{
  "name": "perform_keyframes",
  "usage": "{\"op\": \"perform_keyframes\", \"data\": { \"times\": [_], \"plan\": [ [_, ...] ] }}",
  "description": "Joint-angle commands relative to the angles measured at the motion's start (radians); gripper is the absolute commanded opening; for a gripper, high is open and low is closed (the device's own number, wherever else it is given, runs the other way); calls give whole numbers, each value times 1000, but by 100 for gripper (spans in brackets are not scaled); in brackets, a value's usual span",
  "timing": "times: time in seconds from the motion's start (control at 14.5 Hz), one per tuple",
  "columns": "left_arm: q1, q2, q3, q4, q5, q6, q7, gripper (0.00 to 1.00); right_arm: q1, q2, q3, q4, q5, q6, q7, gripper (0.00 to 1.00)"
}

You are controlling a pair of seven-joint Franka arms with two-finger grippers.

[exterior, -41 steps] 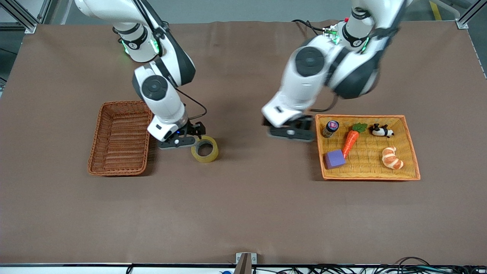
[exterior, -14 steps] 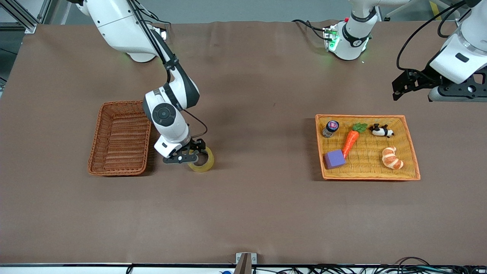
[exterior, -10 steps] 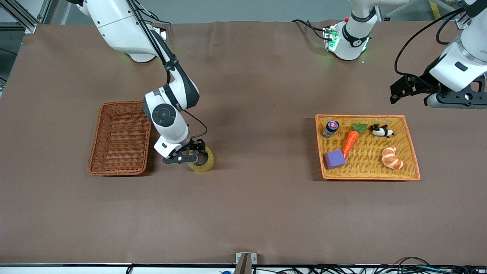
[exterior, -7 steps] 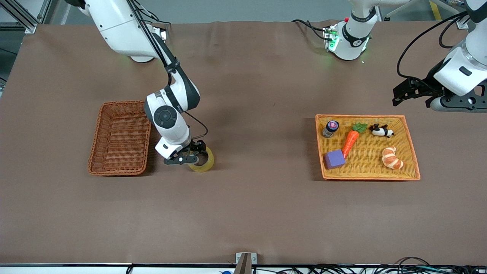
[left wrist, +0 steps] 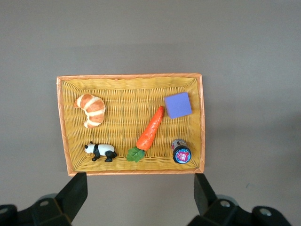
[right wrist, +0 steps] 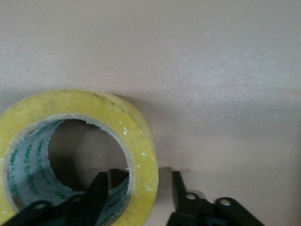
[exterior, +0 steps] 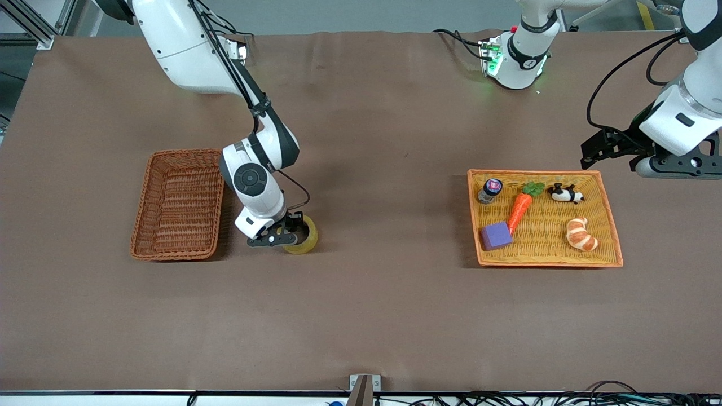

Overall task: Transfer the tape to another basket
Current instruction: 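Carry the tape roll with the right gripper over the empty basket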

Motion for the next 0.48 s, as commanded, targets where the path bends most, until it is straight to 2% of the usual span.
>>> {"op": "perform_keyframes", "data": {
  "times": [0.0, 0.14, 0.28, 0.41],
  "plan": [
    [0, -4, -3, -4, 16, 13, -13, 100, -15, -2, 7, 10, 1, -18, -5, 0],
    [0, -5, -4, -4, 16, 13, -24, 100, -15, -6, 7, 11, 4, -24, -5, 0],
    [0, -4, -6, -4, 16, 13, -24, 100, -24, -21, 6, 37, 6, -96, 3, 0],
    [3, -4, -6, 2, 16, 13, -23, 100, -67, -92, 4, 53, 4, -185, 12, 0]
  ]
}}
